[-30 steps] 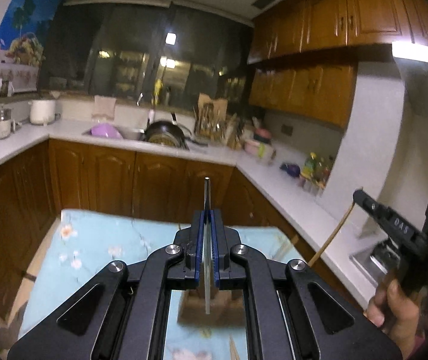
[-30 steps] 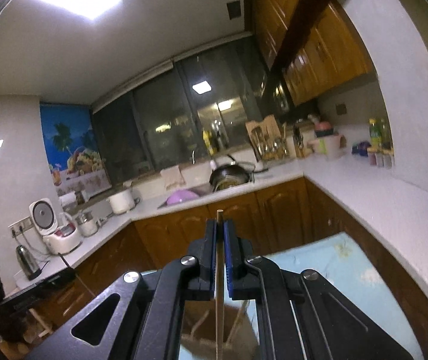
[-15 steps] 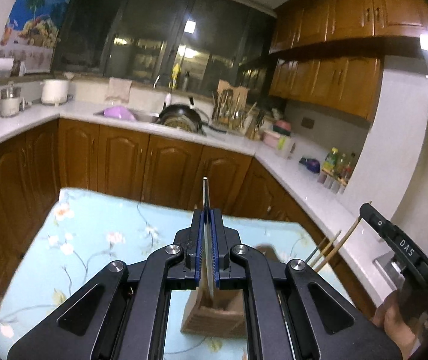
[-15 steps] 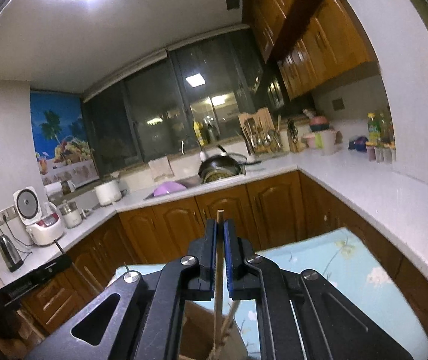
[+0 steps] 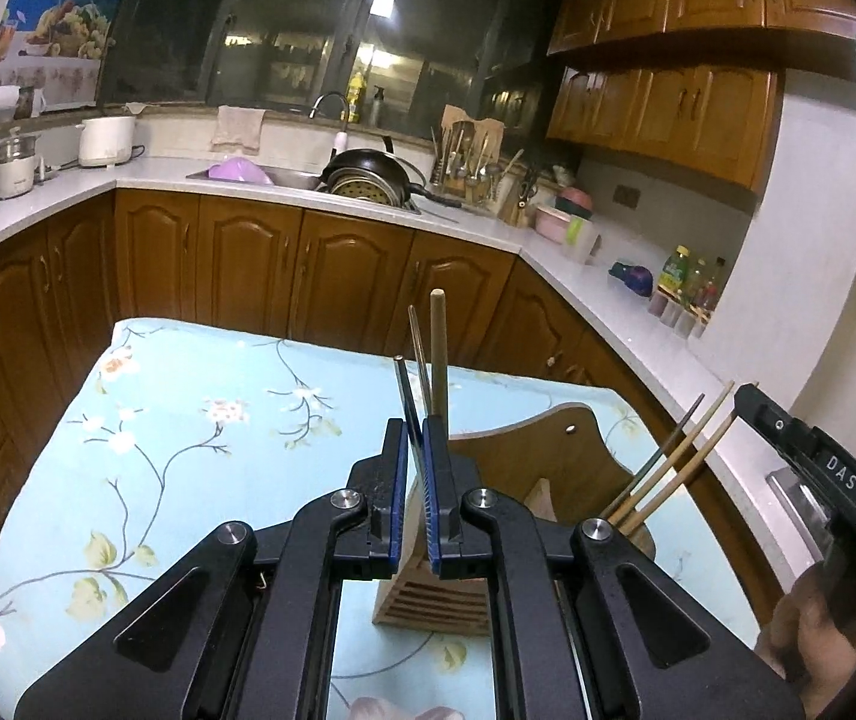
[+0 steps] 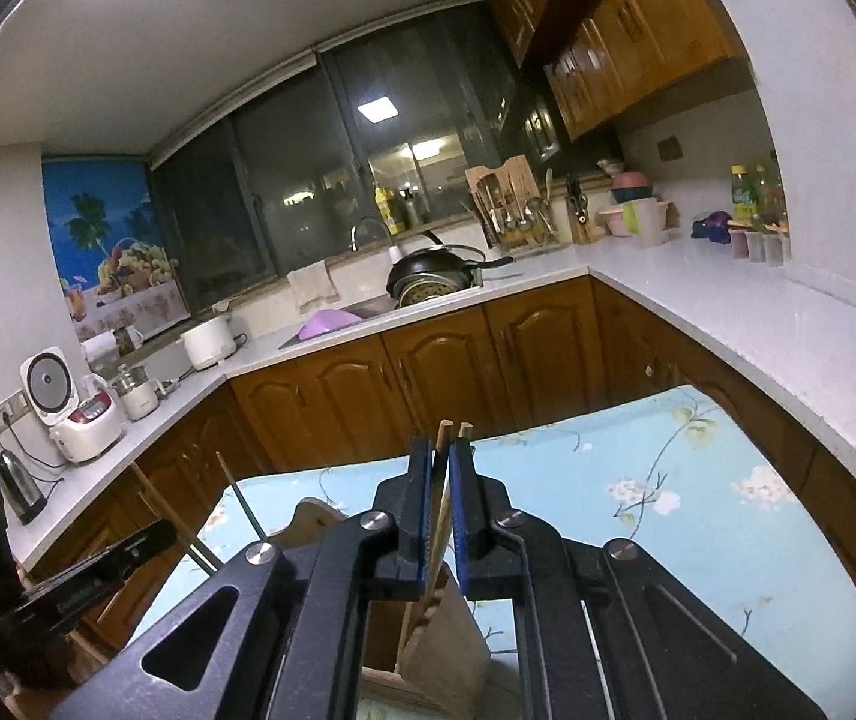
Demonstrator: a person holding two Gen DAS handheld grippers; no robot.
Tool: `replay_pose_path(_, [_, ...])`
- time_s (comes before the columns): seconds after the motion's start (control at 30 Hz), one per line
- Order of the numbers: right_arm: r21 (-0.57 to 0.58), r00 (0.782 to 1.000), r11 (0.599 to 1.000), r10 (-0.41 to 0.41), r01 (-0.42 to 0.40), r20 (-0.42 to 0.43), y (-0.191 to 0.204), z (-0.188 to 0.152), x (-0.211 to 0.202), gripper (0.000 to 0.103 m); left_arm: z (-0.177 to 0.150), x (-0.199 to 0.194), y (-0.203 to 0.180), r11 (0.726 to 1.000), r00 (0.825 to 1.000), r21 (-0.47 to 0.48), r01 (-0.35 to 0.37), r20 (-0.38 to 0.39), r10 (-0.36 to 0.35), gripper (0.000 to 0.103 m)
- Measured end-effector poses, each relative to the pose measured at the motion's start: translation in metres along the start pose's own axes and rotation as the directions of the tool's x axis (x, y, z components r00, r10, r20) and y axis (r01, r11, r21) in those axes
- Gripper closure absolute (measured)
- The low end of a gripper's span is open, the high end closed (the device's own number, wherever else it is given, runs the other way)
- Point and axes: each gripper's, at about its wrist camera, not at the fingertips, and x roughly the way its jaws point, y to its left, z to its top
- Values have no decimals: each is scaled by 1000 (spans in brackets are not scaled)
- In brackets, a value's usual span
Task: Organize utensils
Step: 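Open both tools to release the utensils into the holder, then move both tools back over the fork and spoon on the tablecloth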
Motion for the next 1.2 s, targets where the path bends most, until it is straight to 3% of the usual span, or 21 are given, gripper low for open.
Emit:
replay_pose_path(0.23, [12, 1000, 1000, -1, 2, -17, -3, -1, 2, 97, 1, 1, -1, 1000, 1000, 5, -4, -10, 4, 98])
replay_pose_path(0.4, [34, 1000, 999, 19, -18, -19, -5, 1, -3, 89, 2, -4, 3, 1000, 1000, -13, -4, -27, 3, 94])
replay_pose_path(0.5, [47, 999, 998, 36, -36, -1, -6, 5, -12, 67, 1, -15, 5, 1000, 1000, -22, -7, -20, 7, 75])
replay_pose_path(0.57, [53, 999, 998, 42, -43, 16, -6, 6, -20, 47, -1, -23, 7, 1000, 1000, -27, -16, -7, 16, 53])
replay_pose_path(0.67, [66, 998, 996, 53, -56, 43, -8, 7, -36, 24, -6, -39, 9, 999, 1000, -37, -18, 5, 18, 38])
replay_pose_path(0.83, [82, 995, 993, 76, -80, 60, -12, 0, -61, 10, -23, -67, 14, 998, 1000, -53, -16, 8, 17, 23])
replay_pose_path(1.2, [91, 997, 993, 75, -75, 7, -20, -43, -116, 8, -76, -115, 17, 998, 998, -56, -19, -66, 15, 21])
